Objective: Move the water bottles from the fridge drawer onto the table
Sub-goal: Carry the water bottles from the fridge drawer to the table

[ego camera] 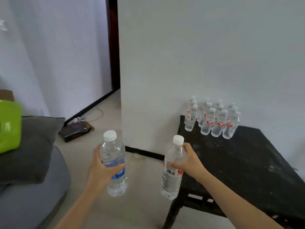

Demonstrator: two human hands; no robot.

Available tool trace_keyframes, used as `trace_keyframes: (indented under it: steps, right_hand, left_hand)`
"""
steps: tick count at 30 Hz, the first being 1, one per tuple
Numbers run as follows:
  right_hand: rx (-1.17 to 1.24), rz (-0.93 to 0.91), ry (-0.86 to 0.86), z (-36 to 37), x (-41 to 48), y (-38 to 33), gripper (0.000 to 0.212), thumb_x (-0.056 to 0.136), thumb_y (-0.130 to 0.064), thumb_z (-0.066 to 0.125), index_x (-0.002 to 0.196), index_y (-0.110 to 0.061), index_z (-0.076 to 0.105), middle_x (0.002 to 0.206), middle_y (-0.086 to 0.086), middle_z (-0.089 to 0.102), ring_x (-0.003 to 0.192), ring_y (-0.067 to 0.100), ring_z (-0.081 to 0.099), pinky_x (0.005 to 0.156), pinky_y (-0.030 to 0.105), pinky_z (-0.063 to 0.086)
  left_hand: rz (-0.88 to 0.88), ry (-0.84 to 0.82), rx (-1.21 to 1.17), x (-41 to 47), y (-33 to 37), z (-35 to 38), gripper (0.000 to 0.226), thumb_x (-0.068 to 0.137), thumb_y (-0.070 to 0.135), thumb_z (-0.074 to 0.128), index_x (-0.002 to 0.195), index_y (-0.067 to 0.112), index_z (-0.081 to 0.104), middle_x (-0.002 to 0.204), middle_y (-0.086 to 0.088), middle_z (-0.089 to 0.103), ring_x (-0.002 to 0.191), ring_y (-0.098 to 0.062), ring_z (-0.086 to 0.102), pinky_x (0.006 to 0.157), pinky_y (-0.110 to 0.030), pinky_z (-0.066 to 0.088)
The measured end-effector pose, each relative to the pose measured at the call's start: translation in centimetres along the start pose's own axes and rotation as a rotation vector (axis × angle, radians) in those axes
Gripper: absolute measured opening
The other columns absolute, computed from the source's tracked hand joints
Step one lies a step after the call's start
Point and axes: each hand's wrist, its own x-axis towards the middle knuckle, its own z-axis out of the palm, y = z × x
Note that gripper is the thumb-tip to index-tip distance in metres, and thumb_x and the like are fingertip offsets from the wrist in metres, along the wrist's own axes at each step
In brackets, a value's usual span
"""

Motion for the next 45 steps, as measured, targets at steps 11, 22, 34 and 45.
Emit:
trace_keyframes:
  steps: [11, 22, 34, 45]
  right_hand:
    - [0.009, 0.251, 0.231, -6.9, 11.2, 8.3, 0.074, 0.065, -0.013, 0.079, 0.124, -0.02, 0.036, 0.114, 0.0, 0.054, 0.104, 0.016, 0.056, 0.091, 0.036, 0.051]
    - [0.043, 0.411, 0.358, -11.1, 22.8, 13.0, 0.081, 0.065, -0.015, 0.081, 0.13, -0.02, 0.033, 0.117, -0.002, 0.051, 0.109, 0.018, 0.053, 0.093, 0.037, 0.049]
    - [0.149, 0.66, 0.884, -12.9, 30.1, 16.7, 0.083, 0.065, -0.015, 0.081, 0.132, -0.016, 0.031, 0.124, 0.007, 0.051, 0.109, 0.025, 0.053, 0.093, 0.046, 0.048]
    - [0.148, 0.785, 1.103, -14.6, 29.6, 17.6, 0.077, 0.066, -0.009, 0.08, 0.128, -0.016, 0.034, 0.113, -0.002, 0.047, 0.105, 0.021, 0.052, 0.091, 0.042, 0.047]
  left_hand:
    - [0.013, -0.357, -0.027, 13.3, -3.2, 16.5, 0.084, 0.059, -0.001, 0.083, 0.128, 0.018, 0.038, 0.11, 0.002, 0.052, 0.102, -0.016, 0.053, 0.082, -0.023, 0.042]
    - [-0.02, -0.553, -0.033, 25.3, -4.8, 29.8, 0.086, 0.058, 0.011, 0.083, 0.126, 0.026, 0.033, 0.113, 0.006, 0.049, 0.103, -0.01, 0.049, 0.09, -0.03, 0.04]
    - [0.047, -0.928, -0.073, 36.6, -7.7, 44.1, 0.077, 0.063, 0.0, 0.08, 0.116, 0.034, 0.037, 0.109, 0.016, 0.05, 0.098, 0.0, 0.052, 0.086, -0.017, 0.04]
    - [0.016, -1.072, -0.128, 36.1, -9.2, 53.2, 0.084, 0.06, -0.004, 0.08, 0.131, 0.015, 0.039, 0.122, 0.007, 0.049, 0.114, -0.009, 0.048, 0.095, -0.02, 0.036]
